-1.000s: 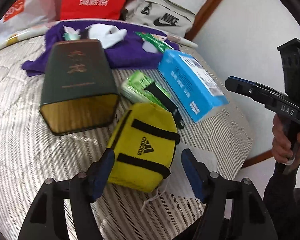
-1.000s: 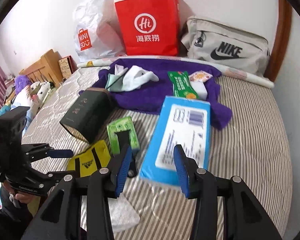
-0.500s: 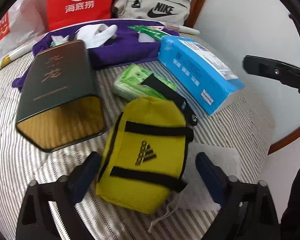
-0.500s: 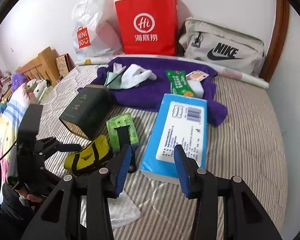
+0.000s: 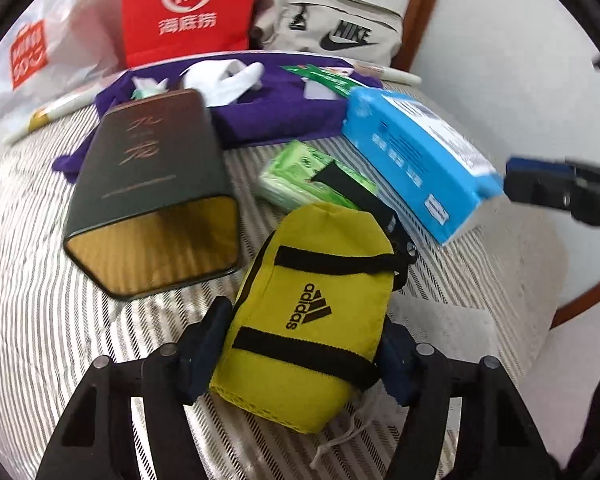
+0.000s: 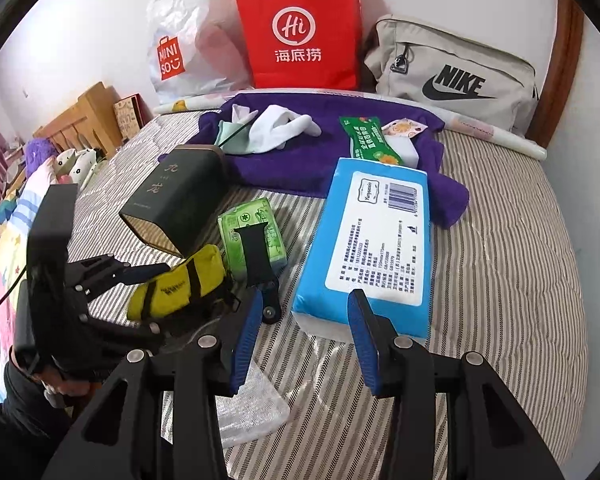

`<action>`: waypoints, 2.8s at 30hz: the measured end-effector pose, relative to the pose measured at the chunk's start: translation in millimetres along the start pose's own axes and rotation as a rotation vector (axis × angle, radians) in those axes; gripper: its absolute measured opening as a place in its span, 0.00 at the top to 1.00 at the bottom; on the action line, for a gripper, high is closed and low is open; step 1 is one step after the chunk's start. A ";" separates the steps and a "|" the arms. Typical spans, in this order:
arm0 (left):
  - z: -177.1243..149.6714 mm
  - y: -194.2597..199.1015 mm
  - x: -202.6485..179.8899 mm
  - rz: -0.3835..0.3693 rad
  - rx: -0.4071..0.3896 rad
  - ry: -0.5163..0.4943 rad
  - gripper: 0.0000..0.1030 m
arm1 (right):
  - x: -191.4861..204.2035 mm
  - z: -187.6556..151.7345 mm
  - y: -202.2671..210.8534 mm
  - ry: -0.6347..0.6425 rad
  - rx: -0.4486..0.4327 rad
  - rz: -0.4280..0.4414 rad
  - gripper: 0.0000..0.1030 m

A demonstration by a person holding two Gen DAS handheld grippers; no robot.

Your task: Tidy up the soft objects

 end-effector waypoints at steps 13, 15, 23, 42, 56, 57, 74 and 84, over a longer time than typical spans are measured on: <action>-22.1 43.8 13.6 0.052 -0.052 0.094 0.41 | 6.3 -22.9 9.1 0.017 -0.004 0.069 0.57; -24.3 47.4 18.5 0.058 -0.057 0.114 0.41 | 11.4 -28.0 9.3 0.031 0.002 0.091 0.57; -41.9 58.2 37.1 0.078 -0.064 0.191 0.41 | 33.4 -55.6 -2.7 0.078 0.061 0.164 0.57; -53.3 54.4 53.8 0.048 -0.051 0.250 0.41 | 48.6 -87.6 -54.1 0.155 0.091 0.158 0.10; -57.2 52.1 47.6 0.055 -0.035 0.257 0.41 | 53.0 -103.6 -51.1 0.211 -0.018 0.072 0.15; -57.5 52.1 47.1 0.055 -0.034 0.257 0.41 | 48.1 -103.6 -48.0 0.191 -0.033 0.057 0.26; -43.4 71.9 28.1 0.071 -0.093 0.225 0.41 | -16.3 -108.9 -20.9 0.055 -0.048 0.016 0.91; -21.8 96.5 31.2 0.084 -0.141 0.226 0.41 | -20.3 -80.2 10.3 0.027 -0.100 0.070 0.91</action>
Point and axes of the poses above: each gripper's, at about its wrist camera, not at the fingertips, and y roughly against the way its jaws point, x to its left, z to its top, the point moved 1 cm from there along -y, roughly the way its jaws point, and after that the axes turned 8 degrees about -y, right-handed, at the moved point
